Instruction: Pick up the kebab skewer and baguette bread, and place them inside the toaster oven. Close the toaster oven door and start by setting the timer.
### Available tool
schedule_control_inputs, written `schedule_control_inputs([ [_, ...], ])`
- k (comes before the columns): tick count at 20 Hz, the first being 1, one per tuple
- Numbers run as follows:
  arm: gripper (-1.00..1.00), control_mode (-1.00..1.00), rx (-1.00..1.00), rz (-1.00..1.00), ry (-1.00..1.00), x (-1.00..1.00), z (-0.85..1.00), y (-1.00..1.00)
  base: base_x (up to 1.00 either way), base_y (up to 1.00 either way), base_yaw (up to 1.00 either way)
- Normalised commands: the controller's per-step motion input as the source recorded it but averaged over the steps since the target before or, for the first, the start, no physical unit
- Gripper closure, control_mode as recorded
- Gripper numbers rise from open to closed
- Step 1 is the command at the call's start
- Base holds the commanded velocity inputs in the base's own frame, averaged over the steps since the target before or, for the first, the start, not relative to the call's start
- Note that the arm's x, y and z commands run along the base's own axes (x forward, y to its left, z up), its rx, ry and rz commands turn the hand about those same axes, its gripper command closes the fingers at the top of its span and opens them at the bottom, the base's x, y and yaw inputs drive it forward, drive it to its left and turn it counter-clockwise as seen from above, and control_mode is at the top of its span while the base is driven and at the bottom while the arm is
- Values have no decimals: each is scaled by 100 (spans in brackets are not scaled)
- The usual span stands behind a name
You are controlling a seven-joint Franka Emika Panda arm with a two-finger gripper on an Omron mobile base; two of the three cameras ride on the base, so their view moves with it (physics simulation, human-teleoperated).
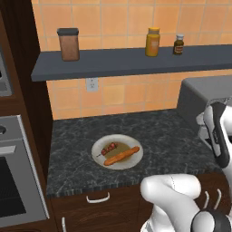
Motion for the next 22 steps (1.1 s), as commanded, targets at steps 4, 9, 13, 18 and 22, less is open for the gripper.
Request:
schedule_control_inputs([
  [4, -100, -100, -2, -10, -22, 4, -18, -100, 0, 0, 0],
  [9, -100, -100, -5, -7, -19, 1, -12, -99, 0, 0, 0],
  [13, -100, -100, -9, -12, -13, 13, -8, -93, 0, 0, 0],
  [18, -100, -100, -4, -17, -8, 12, 1, -76, 0, 0, 0],
  [22, -100, -100, -4, -17, -6, 6, 18, -69, 0, 0, 0],
])
